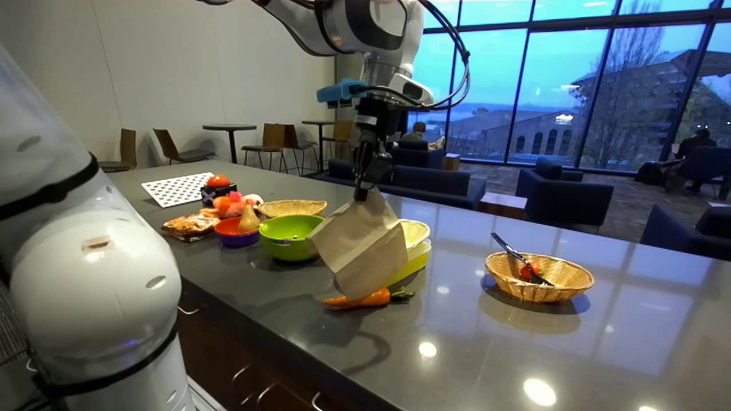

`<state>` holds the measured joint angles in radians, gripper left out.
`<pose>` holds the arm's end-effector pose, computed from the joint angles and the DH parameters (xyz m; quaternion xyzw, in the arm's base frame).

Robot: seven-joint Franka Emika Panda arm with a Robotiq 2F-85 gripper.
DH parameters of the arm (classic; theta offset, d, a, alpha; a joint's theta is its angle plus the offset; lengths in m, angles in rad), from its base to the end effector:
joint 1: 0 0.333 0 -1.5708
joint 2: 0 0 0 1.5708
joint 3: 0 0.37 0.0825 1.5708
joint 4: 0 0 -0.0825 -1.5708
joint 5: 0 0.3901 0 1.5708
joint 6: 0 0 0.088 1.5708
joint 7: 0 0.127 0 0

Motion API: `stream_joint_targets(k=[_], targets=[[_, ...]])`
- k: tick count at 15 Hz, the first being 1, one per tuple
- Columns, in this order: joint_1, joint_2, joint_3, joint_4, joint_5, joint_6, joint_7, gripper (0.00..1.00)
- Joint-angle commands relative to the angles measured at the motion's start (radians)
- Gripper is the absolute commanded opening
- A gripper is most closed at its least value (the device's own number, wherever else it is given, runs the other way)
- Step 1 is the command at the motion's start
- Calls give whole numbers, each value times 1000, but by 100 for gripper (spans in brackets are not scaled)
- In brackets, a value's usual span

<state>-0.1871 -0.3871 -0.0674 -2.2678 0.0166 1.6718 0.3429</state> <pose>0.3804 -0.0999 0.5236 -0.9509 0.2906 0.1055 0.0159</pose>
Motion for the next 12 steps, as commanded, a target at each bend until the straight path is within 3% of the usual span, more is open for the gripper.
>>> stream_joint_targets(k=[1,12], targets=[[33,-13,34,34,-26,-70,-11,0],[133,-5,124,103,-11,-165,-22,0]])
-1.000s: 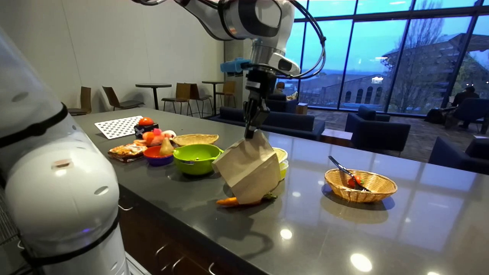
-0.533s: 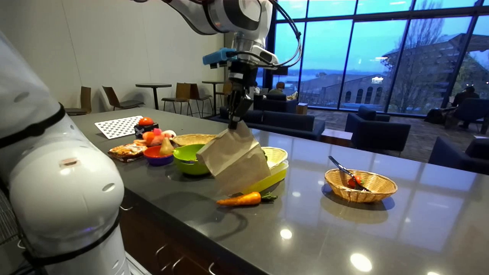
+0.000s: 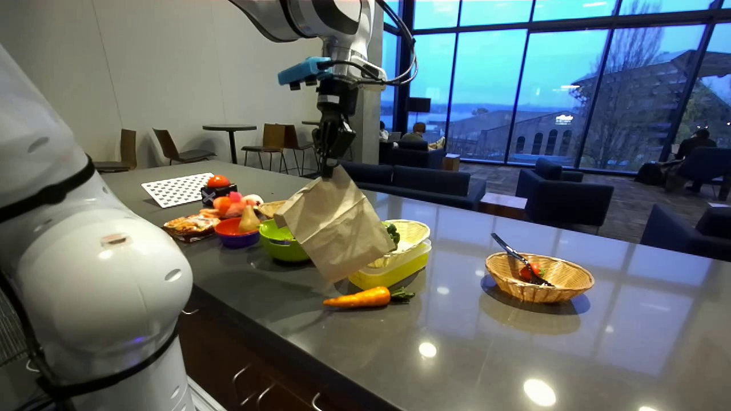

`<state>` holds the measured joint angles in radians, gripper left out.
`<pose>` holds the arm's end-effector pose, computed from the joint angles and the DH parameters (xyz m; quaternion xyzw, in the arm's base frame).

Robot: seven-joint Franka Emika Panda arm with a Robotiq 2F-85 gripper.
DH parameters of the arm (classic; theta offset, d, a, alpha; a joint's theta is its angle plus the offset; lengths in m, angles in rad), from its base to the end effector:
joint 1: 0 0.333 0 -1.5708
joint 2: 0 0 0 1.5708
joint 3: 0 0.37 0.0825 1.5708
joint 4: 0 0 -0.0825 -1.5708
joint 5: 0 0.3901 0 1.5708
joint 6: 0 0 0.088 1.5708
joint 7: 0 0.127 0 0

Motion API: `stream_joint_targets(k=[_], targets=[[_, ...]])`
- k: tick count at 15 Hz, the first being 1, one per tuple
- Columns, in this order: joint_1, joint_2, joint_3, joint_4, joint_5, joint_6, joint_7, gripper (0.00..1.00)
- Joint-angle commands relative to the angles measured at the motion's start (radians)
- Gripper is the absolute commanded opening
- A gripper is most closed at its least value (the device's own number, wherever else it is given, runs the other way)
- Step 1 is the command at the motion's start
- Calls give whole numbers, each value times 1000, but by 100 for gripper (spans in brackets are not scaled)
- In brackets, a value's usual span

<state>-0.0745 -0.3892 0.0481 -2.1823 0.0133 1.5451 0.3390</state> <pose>0.3888 -0.0059 0.5562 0.9751 -0.1838 -0.1220 0.0215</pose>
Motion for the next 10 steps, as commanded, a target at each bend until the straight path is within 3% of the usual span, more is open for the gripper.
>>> stream_joint_targets(k=[1,10], targets=[[27,-2,13,16,-9,-41,-20,0],[79,27,32,22,25,-57,-72,0]])
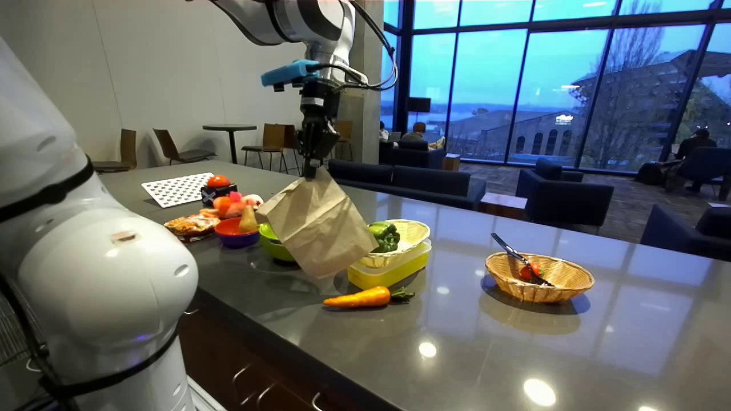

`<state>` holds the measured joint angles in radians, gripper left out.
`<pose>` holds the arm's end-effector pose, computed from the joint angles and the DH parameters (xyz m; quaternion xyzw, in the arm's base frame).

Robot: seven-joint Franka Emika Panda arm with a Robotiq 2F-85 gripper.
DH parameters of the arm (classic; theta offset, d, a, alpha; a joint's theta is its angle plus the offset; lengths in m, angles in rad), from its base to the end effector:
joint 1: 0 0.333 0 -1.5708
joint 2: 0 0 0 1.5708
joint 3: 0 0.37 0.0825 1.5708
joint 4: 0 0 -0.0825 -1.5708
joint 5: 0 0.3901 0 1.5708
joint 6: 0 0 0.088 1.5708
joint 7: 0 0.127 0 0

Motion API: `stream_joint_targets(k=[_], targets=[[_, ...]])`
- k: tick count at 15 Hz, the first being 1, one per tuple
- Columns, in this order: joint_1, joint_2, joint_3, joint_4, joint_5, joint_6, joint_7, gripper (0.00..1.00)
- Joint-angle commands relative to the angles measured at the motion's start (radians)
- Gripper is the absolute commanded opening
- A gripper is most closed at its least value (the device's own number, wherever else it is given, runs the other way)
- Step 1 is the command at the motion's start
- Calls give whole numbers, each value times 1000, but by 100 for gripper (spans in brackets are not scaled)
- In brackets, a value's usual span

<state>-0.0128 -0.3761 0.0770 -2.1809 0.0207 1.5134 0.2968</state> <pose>0.3863 0.0316 0.5498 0.9820 -0.1204 -0.1427 0.0294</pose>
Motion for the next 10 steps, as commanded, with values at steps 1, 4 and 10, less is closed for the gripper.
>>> stream_joint_targets(k=[1,4,10], targets=[[23,13,6,17,22,-24,-32,0],[39,5,16,3,34,-16,-37,0],[77,-1,44,-33,45,2,-65,0]])
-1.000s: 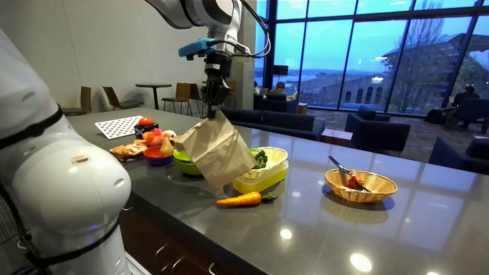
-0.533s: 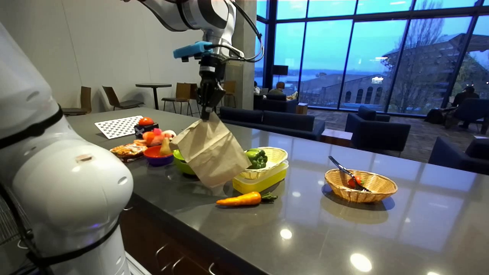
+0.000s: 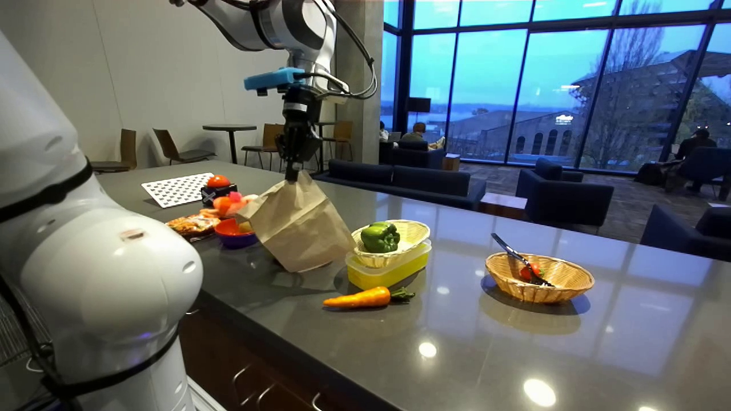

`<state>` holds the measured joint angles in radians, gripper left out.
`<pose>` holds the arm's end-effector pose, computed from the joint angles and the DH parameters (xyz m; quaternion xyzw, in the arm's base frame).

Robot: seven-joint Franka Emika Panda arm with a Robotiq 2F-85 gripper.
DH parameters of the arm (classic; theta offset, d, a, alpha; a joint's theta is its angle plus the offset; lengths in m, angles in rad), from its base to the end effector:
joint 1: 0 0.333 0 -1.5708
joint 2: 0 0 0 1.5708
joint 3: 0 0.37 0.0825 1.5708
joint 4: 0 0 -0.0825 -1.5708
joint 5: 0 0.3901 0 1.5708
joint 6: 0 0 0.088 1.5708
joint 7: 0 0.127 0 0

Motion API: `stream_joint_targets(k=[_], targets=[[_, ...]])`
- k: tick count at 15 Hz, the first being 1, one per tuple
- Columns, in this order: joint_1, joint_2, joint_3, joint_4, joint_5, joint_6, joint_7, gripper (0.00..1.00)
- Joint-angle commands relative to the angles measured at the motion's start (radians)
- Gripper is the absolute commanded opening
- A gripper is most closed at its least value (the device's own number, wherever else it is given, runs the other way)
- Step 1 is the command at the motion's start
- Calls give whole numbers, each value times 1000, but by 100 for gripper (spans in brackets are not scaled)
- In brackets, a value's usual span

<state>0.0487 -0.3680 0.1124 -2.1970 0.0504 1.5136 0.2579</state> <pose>0.3800 0.0740 0.5389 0.9858 -0.0572 -0.1557 0.0272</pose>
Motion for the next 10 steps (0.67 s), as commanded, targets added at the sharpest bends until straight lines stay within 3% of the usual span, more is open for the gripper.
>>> stream_joint_targets(k=[1,10], targets=[[21,-8,12,-20,18,3,-33,0],[60,-22,14,-34,88,54,-138,0]])
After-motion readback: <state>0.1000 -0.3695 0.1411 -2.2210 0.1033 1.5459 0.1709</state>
